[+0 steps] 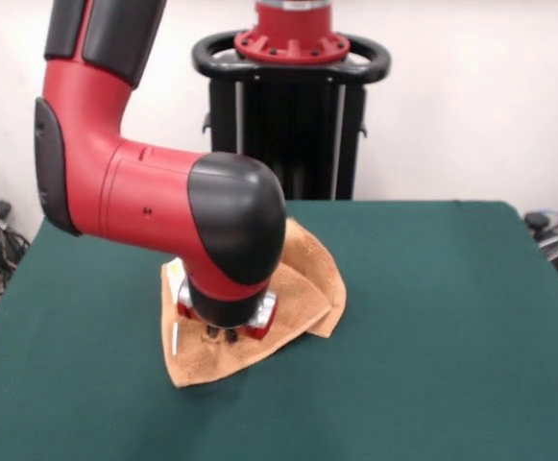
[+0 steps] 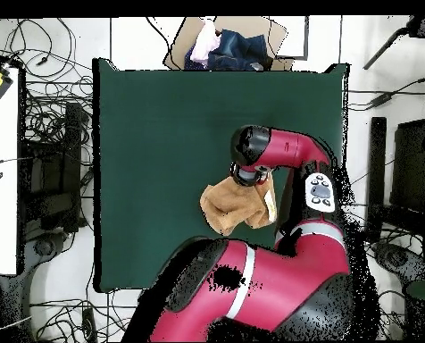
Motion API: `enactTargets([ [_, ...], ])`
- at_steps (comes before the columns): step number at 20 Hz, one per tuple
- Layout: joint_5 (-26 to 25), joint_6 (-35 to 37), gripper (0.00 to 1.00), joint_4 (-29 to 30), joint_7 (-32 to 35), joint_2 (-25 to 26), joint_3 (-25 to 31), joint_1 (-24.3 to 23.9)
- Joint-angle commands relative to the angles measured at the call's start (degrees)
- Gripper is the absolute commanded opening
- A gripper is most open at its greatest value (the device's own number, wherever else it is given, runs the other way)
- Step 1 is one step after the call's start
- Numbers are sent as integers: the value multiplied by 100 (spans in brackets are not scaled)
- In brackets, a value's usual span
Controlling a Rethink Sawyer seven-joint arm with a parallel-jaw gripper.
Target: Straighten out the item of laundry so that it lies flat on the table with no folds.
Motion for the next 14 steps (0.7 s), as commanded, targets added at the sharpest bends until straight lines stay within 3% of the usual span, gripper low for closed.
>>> enactTargets([
  [1, -264, -1315, 0, -685, 211, 362, 353, -136],
  [14, -264, -1391, 0, -551, 275, 232, 262, -60],
])
